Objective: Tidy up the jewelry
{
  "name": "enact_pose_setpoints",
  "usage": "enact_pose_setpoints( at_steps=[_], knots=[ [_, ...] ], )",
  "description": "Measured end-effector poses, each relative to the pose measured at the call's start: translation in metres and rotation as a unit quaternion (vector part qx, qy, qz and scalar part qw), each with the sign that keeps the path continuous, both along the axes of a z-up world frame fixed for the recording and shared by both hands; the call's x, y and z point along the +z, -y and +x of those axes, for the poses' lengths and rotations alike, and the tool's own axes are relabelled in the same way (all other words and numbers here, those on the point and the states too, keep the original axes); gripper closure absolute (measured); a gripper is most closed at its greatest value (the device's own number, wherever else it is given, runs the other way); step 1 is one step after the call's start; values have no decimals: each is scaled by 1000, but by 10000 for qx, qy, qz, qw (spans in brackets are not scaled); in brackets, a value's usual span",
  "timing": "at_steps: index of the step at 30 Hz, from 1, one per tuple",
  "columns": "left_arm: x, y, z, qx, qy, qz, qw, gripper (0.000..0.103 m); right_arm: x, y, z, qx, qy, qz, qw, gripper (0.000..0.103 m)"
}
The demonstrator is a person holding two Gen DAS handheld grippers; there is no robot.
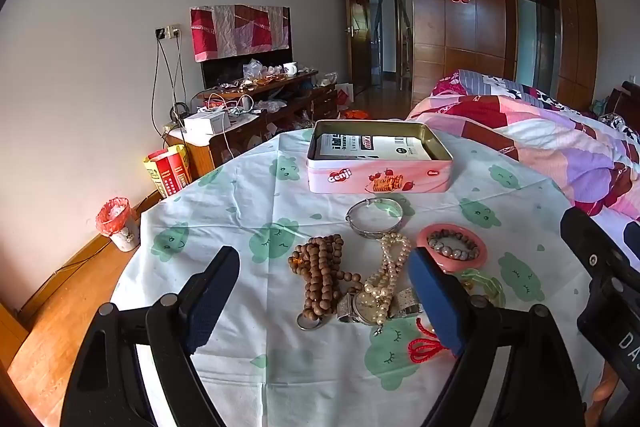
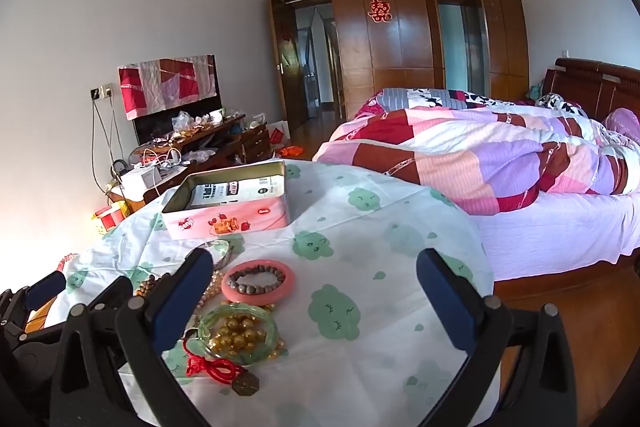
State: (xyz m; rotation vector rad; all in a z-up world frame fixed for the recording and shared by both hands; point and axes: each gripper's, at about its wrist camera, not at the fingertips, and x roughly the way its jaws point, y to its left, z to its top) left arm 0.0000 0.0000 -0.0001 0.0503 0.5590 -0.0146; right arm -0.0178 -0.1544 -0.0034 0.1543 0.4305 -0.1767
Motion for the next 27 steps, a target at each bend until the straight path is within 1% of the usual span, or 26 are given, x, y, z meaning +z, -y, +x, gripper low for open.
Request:
enact_pose_setpoints(
  at_steps=[25, 27],
  knots=[
    [0, -1, 1, 8, -26, -15, 10000, 17, -1, -1, 1, -4, -37, -19, 10000, 0],
    [-4, 1, -1, 10, -25, -20, 10000, 17, -1, -1, 1, -4, -37, -9, 10000, 0]
  ],
)
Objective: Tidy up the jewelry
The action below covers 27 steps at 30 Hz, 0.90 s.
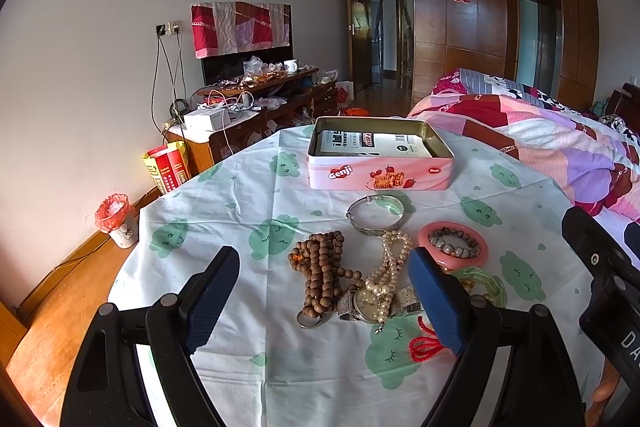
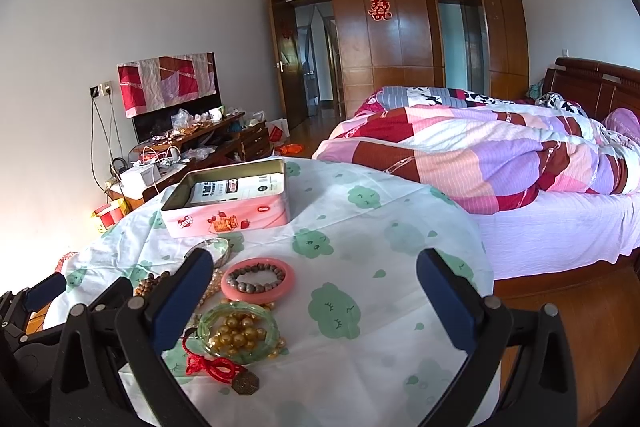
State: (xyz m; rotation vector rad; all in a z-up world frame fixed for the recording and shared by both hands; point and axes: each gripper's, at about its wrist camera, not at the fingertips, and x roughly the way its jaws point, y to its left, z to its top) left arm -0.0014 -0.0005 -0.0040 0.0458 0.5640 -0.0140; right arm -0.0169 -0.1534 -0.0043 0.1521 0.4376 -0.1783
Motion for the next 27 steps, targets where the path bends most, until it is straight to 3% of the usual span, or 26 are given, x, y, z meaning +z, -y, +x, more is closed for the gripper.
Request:
enact_pose_setpoints(
  at_steps=[19, 27],
  knots=[
    [-2, 0, 1, -3, -7, 12, 10000, 17, -6, -3, 3, 23, -86, 17, 10000, 0],
    [-12, -7, 10, -49, -198, -31, 9998, 17, -8, -3, 5, 10, -152, 39, 9999, 0]
  ],
)
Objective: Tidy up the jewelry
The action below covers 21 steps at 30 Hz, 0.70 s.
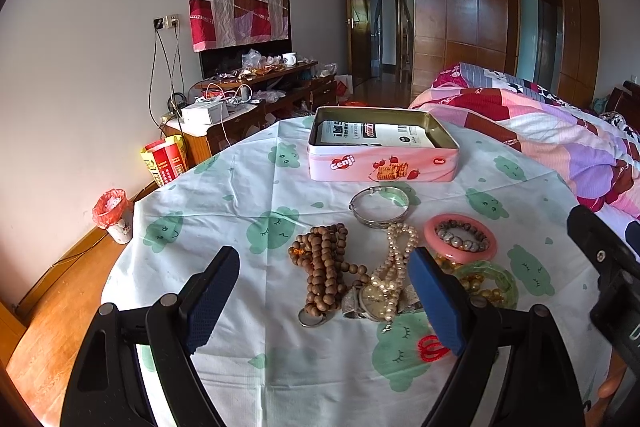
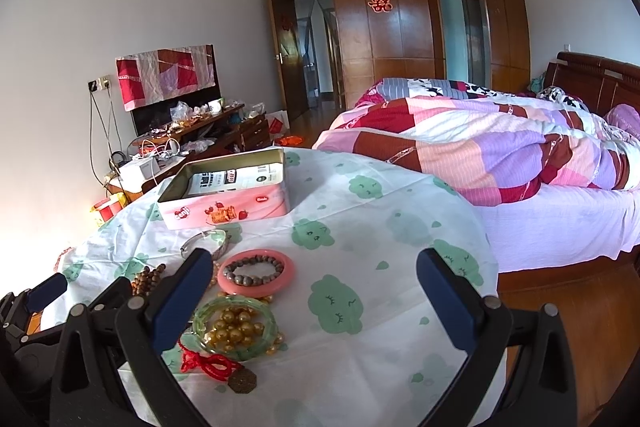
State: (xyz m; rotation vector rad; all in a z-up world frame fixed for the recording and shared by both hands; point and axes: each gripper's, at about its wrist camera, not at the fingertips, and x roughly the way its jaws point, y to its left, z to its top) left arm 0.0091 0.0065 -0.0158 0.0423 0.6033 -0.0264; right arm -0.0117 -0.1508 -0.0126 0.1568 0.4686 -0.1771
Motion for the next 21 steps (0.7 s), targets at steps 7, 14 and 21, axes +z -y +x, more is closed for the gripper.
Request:
enact_pose_setpoints(
  at_steps=[7, 14, 21],
  knots=[
    [-10, -32, 21, -113, -114, -311, 9994, 17, -5, 9, 11, 236, -143, 116, 9996, 0],
    [-27, -68, 44, -74, -506, -1217, 9913, 17, -17, 22, 34, 776, -586, 526, 9939, 14],
    [-30, -55, 57, -562, -919, -1274, 9860, 34, -31, 21, 48, 944, -905, 690, 9890, 20]
  ],
)
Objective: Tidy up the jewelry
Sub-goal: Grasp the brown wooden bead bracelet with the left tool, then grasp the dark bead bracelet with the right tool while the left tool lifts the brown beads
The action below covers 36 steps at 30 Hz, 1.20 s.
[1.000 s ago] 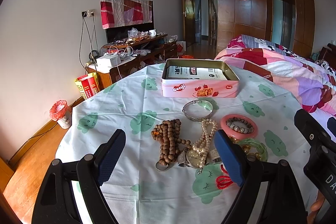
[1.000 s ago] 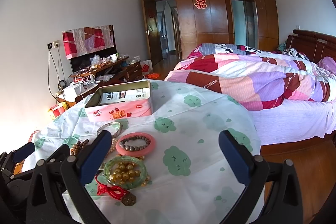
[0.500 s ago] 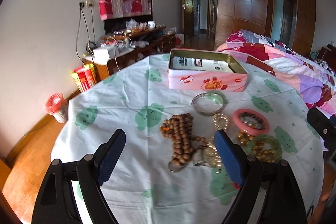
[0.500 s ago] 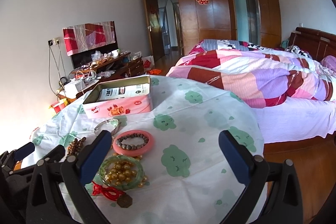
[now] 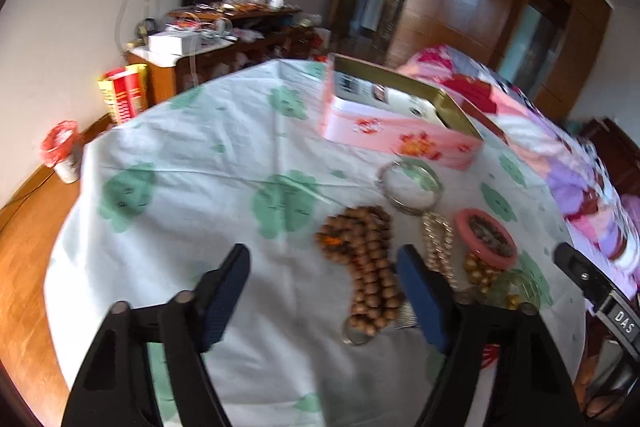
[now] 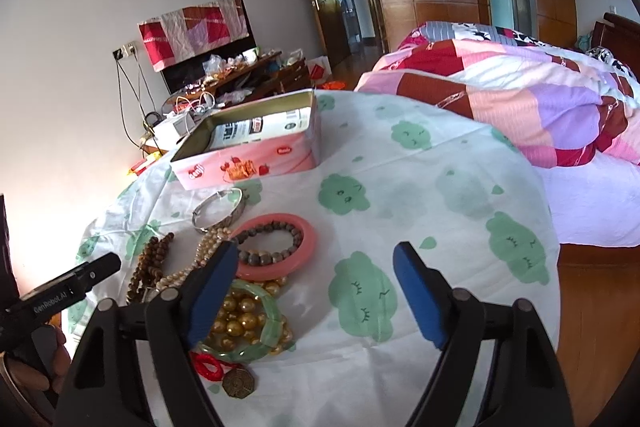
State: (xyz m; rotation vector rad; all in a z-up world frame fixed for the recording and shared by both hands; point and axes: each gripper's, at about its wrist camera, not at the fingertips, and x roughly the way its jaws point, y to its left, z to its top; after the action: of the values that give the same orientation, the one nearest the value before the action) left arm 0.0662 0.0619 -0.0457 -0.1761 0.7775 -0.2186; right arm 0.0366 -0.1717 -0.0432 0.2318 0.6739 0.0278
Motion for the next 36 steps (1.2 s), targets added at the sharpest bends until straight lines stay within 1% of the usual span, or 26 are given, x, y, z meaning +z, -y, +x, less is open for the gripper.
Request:
enact_pose_setpoints(
  at_steps=[1, 2, 4, 5, 7, 8, 9, 10, 11, 12, 13, 14, 15, 17, 19, 21, 23, 25, 28, 30, 32, 35, 36],
  knots=[
    [-2, 3, 2, -71, -126, 68, 9999, 39, -2, -1, 2, 18, -37, -15, 10000, 20],
    [-5, 9, 6, -204, -311, 107, 9993, 41, -3, -2, 3, 33, -68, -27, 10000, 20],
    [-12, 17, 12, -340, -570, 156, 9977, 41, -5, -3, 4, 57, -116, -50, 9999, 20],
    [-17, 19, 17, -335, -814, 264, 9958, 42, -5, -4, 4, 71, -119, -64, 9999, 20],
    [-18, 23, 24, -293, -804, 382, 9956, 42, -4, -4, 4, 104, -96, -78, 9999, 20],
    [-20, 22, 27, -282, -890, 405, 9948, 42, -3, -4, 4, 132, -83, -75, 9998, 20],
    [-19, 22, 27, -260, -817, 388, 9956, 42, -2, -3, 4, 159, -74, -70, 9998, 20],
    [-20, 22, 27, -232, -792, 430, 9957, 52, -2, -3, 5, 194, -65, -63, 9998, 20],
    [-20, 22, 26, -242, -754, 572, 9952, 61, -1, -3, 6, 222, -58, -55, 9997, 21],
    [-20, 21, 25, -280, -737, 622, 9949, 65, -1, -2, 7, 274, -55, -39, 9996, 28],
    [-19, 20, 24, -353, -722, 529, 9954, 74, -1, -3, 8, 330, -68, -29, 9994, 32],
    [-18, 18, 24, -426, -722, 443, 9955, 74, -2, -3, 11, 396, -110, -20, 9992, 39],
    [-18, 16, 25, -450, -759, 346, 9955, 75, -4, -4, 14, 475, -176, 15, 9987, 45],
    [-16, 11, 26, -460, -697, 56, 9965, 77, -7, -2, 19, 569, -275, 156, 9979, 50],
    [-8, 2, 23, -400, -410, -177, 9982, 77, -9, -1, 24, 630, -349, 246, 9971, 54],
    [4, -2, 19, -410, -101, -322, 9986, 77, -9, -2, 28, 735, -378, 294, 9961, 66],
    [18, -7, 16, -402, 163, -464, 9980, 77, -9, -1, 31, 802, -430, 418, 9950, 67],
    [25, -10, 16, -399, 251, -539, 9974, 77, -9, -2, 34, 928, -475, 546, 9931, 67],
    [25, -8, 18, -356, 227, -442, 9981, 77, -8, -13, 38, 1230, -514, 560, 9895, 67],
    [22, -7, 18, -344, 187, -400, 9984, 77, -9, -23, 45, 1458, -639, 529, 9858, 67],
    [20, -7, 17, -338, 134, -416, 9985, 77, -14, -35, 52, 1658, -789, 326, 9825, 67],
    [17, -7, 17, -307, 80, -377, 9988, 77, -17, -45, 57, 1818, -795, -22, 9801, 68],
    [17, -8, 18, -284, 62, -374, 9989, 77, -18, -49, 59, 1871, -816, -158, 9788, 75]
  ],
)
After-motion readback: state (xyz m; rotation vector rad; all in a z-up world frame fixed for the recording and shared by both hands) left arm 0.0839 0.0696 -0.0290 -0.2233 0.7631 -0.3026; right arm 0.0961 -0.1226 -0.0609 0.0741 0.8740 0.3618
